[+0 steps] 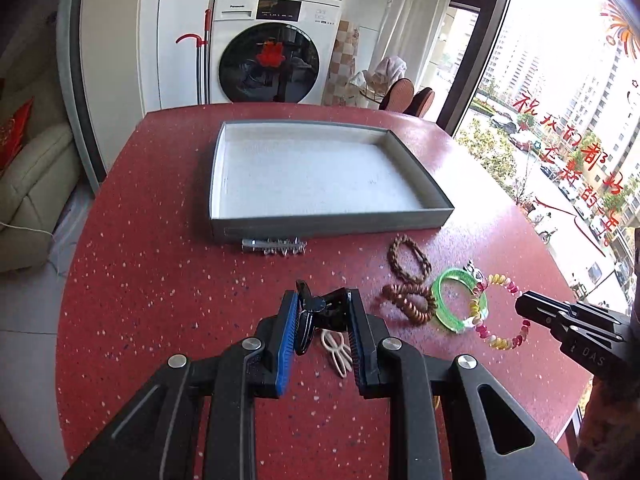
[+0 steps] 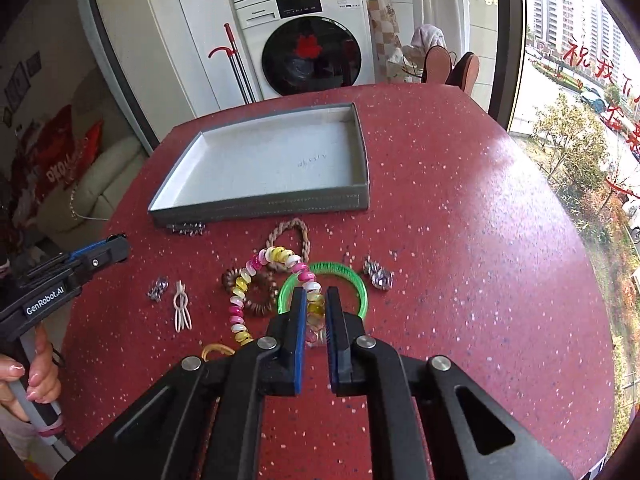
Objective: Organize jewelry
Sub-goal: 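Carry both items into the grey tray and open both tools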
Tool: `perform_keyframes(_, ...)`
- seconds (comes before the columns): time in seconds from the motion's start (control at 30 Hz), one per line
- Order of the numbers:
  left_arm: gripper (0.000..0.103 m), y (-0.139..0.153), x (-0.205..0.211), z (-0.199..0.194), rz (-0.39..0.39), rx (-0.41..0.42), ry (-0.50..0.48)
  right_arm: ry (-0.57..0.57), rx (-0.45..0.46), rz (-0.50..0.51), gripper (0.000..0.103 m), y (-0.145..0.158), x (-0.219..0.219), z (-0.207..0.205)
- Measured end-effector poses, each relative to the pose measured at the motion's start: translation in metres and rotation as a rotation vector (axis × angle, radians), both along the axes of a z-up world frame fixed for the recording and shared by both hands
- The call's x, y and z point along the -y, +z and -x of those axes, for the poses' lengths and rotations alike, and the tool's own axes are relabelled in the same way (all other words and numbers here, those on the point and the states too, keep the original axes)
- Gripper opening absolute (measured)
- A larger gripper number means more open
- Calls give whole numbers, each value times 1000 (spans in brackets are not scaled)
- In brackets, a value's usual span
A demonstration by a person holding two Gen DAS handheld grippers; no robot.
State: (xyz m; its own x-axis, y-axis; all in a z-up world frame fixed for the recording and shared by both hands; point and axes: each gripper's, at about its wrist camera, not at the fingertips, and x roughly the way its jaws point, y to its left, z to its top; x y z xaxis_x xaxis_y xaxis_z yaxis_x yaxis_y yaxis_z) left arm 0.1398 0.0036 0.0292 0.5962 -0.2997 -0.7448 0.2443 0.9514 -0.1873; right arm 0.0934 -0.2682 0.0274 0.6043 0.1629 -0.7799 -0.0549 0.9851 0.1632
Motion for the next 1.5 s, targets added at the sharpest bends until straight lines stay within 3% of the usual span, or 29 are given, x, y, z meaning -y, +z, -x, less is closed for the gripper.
perform_keyframes(0.27,42,12,13,-68,-31,37,29,2,-2,-26,10,17,-3,-87)
perform_keyframes(0.6,42,-9,25,-158,-95,6,87,-41,-67,-43,10,-14,-2,-179)
perform_keyframes(0.83,42,-39,37,-194,-164,-40,99,-44,-107,-22,10,-45,-7,-208)
perform_keyframes(1.13,42,-62,55,-201,-256,-67,72,-39,-137,10,10,-64,-10,-213)
perform_keyframes(1.2,47,-67,56,-201,-282,-79,82,-45,-145,13,11,-67,-8,-213)
perform_keyframes(1.23,58,-67,56,-200,-287,-68,97,-43,-136,11,13,-68,-7,-211)
perform_keyframes(1.27,82,-66,56,-199,-289,-67,107,-43,-137,12,16,-67,-7,-211)
perform_keyframes(1.3,91,-65,54,-197,-287,-60,118,-41,-140,12,26,-67,-7,-210)
perform_keyframes(1.33,96,-64,54,-195,-288,-44,127,-39,-140,5,37,-66,-7,-210)
perform_keyframes(1.37,96,-62,54,-194,-291,-34,128,-39,-134,-2,41,-63,-7,-208)
perform_keyframes(1.5,96,-56,53,-190,-276,-23,113,-35,-93,-30,45,-44,-7,-200)
